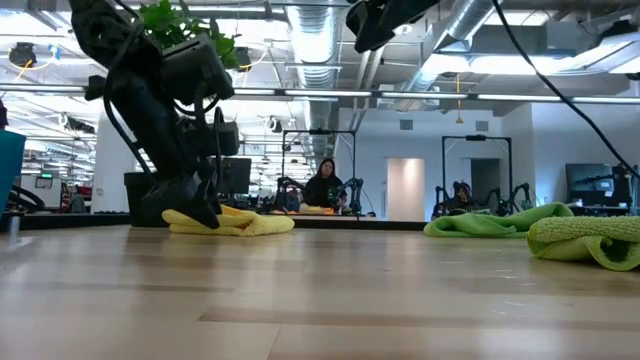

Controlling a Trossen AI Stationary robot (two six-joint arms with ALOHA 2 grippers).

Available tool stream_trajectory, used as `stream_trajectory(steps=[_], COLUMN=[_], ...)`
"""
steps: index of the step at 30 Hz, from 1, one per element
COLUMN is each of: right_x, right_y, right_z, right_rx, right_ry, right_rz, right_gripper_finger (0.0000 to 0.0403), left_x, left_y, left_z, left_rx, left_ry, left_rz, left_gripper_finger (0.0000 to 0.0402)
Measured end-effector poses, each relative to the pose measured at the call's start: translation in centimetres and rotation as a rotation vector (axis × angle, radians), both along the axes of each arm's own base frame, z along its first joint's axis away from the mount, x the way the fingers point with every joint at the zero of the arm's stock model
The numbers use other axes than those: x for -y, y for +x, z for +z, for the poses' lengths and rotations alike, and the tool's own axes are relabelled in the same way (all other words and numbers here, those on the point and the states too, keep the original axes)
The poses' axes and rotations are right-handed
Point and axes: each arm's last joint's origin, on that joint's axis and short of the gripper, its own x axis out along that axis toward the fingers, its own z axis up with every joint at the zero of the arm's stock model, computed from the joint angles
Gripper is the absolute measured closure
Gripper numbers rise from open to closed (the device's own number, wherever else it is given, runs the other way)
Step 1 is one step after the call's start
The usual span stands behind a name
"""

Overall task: Fold microfiber towels
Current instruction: Put the yellow microfiber towel into the bin

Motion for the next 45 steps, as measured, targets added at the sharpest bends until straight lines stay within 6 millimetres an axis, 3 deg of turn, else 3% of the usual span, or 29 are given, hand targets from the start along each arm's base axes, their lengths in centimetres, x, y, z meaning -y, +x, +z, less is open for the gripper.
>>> stream_trajectory(steps=[13, 16, 22, 27, 37, 45], right_x=[0.0, 0.0, 0.0, 0.0, 0.0, -1.1], right_y=[-0.2, -0.2, 0.0, 0.0, 0.7, 1.3], right_z=[0.2, 0.2, 0.3, 0.3, 0.3, -0.6], right_rx=[0.000, -0.002, 0.010, 0.010, 0.052, 0.027], right_ry=[0.002, 0.005, 0.015, 0.021, 0.008, -0.065], right_rz=[-0.003, -0.007, -0.026, -0.035, -0.038, -0.055], right_gripper_finger=[0.0159, 0.0159, 0.0159, 0.0159, 0.0159, 0.0159], left_x=[-0.6, -0.6, -0.5, -0.2, 3.3, 7.5], left_y=[0.7, 0.6, 0.5, 0.3, -1.4, -2.3], left_z=[-1.7, -1.7, -1.9, -1.9, 1.5, 4.3], left_rx=[-0.063, -0.070, -0.057, -0.031, -0.010, 0.028], left_ry=[0.025, 0.018, -0.040, -0.107, -0.366, -0.534], left_rz=[-0.003, 0.006, 0.029, 0.084, 0.093, 0.086], left_gripper_finger=[0.0263, 0.0289, 0.0390, 0.0398, 0.0401, 0.0401])
